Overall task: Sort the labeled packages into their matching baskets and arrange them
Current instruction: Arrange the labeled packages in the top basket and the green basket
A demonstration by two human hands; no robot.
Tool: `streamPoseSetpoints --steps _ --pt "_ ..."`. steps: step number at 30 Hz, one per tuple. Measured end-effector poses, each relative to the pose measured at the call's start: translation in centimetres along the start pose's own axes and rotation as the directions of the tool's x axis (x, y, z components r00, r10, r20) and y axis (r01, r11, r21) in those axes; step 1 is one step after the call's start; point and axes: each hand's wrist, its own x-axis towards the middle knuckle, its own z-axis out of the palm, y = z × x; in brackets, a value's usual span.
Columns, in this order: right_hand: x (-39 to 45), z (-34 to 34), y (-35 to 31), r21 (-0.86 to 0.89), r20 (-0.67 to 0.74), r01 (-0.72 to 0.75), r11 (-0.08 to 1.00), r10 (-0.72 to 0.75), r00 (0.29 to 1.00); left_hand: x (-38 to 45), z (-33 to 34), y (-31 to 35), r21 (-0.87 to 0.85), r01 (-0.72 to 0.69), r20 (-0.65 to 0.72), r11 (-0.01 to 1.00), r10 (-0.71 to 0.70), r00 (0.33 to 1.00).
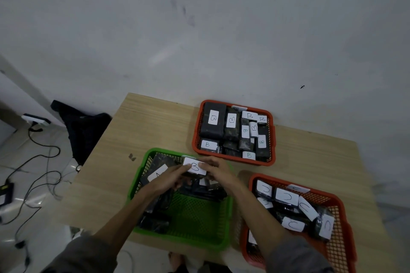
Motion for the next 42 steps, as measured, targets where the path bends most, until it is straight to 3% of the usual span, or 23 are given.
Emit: streamPoseSetpoints --steps 3,6,11,18,22,30,34,42 --pt "-0.6 -2.2 0.6 0.037 -0.032 -0.06 0.997 0.062 0.998 0.3 0.3 -0.3 0.175 -0.067 -0.1 0.982 0.086 0.991" --pt "-0.9 -3.9 1.0 0.175 -0.13 -0.083 0.981 0.106 0.986 0.4 0.8 -0.2 0.332 -0.155 -0.116 0.93 0.204 0.972" --pt "-1.0 -5.8 1.3 0.271 -0.232 -0.039 0.962 0.105 0.967 1.6 2.7 1.1 0.396 -0.248 -0.101 0.884 0.311 0.945" --pt "-0.9 -8.1 1.8 0.247 -0.38 0.021 0.969 0.077 0.922 5.0 6.6 5.1 0.313 -0.339 -0.108 0.887 0.388 0.915" --pt "0.6 -9.3 1.6 0.217 -0.455 0.035 0.976 0.069 0.888 7.3 8.1 6.7 0.378 -0.304 -0.084 0.875 0.359 0.929" --pt "6.5 -9.9 0.5 -0.045 -0.483 -0.074 0.996 0.043 0.874 12.2 7.8 7.6 0.602 -0.069 -0.252 0.795 0.271 0.929" --pt "8.1 -10.1 0.6 -0.135 -0.551 -0.123 0.983 0.029 0.834 14.2 7.4 7.5 0.582 0.019 -0.312 0.813 0.202 0.928" --pt "8.5 -10.8 1.6 -0.364 -0.428 -0.079 0.928 -0.091 0.899 15.6 7.0 7.1 0.512 0.057 -0.361 0.857 0.154 0.92"
